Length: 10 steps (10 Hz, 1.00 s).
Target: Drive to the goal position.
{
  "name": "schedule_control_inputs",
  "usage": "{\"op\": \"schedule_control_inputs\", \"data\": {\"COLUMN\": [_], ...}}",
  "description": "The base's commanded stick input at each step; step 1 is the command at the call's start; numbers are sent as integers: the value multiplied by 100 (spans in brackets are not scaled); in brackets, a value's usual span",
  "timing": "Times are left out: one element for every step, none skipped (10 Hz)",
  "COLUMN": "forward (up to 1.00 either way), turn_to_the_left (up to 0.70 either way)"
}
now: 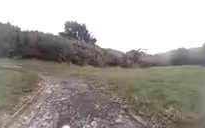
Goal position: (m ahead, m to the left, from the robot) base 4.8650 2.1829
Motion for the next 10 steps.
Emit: {"op": "schedule_control_inputs", "data": {"forward": [70,70,70,70,70,70,70,70,70,70], "turn_to_the_left": [0,0,0,0,0,2,25,35,35,0]}}
